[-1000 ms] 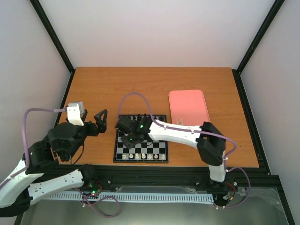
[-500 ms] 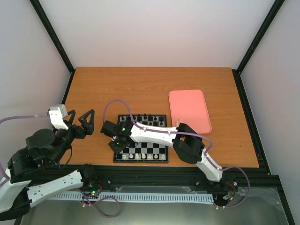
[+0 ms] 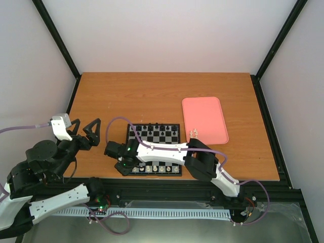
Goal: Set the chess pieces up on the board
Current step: Place the chess piece on the chessboard.
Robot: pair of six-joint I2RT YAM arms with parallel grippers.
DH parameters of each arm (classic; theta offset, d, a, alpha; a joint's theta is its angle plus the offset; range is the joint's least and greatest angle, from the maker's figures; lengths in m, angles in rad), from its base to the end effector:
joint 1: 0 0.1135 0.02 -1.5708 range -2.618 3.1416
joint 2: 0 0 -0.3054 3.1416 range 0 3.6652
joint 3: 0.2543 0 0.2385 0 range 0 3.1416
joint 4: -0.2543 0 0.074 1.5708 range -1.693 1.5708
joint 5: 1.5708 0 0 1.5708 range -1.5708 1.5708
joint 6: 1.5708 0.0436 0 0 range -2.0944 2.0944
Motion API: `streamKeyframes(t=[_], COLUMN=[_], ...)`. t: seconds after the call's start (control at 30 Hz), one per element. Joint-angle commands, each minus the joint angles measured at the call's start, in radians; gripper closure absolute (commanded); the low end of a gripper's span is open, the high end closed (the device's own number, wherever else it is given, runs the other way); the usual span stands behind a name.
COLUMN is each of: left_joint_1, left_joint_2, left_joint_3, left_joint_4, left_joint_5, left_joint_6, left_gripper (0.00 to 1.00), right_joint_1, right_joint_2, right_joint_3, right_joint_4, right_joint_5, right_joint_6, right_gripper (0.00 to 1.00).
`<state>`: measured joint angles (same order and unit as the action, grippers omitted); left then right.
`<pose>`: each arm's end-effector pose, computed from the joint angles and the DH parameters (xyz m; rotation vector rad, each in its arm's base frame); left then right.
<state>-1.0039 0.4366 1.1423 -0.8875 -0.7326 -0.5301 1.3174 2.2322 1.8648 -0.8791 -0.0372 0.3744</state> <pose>0.0164 0.0286 0.4188 -0.1251 1.7264 -0.4977 0.1193 0.4670 0.2161 -1.3380 2.6047 0.3947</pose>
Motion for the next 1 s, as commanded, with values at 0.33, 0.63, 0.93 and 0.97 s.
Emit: streamKeyframes(t=[0.33,0.63,0.93,0.97], left_joint_1=[0.006,0.005,0.006,0.005], left_joint_2=[0.0,0.004,0.004,0.005], left_joint_3=[0.005,0.002,0.002,0.002], left_joint_4=[0.002,-0.001,-0.004,-0.005], left_joint_5=[0.013,0.006,0.006,0.007], left_joint_6=[0.028,0.028,0.03,0.03], left_gripper=[0.0,0.0,0.0,0.0], right_joint_1=[0.012,0.012,0.013,0.014], right_joint_2=[0.022,0.037,0.041,0.04], right_joint_3=[-0.04,-0.023,-0.019,-0.019], right_joint_4=[0.028,0.026,0.03,0.032], right_joint_5=[0.076,0.08,0.057,0.056], right_joint_6=[0.012,-0.003,-0.015,-0.016], right_gripper=[0.97,0.96,0.86,0.85])
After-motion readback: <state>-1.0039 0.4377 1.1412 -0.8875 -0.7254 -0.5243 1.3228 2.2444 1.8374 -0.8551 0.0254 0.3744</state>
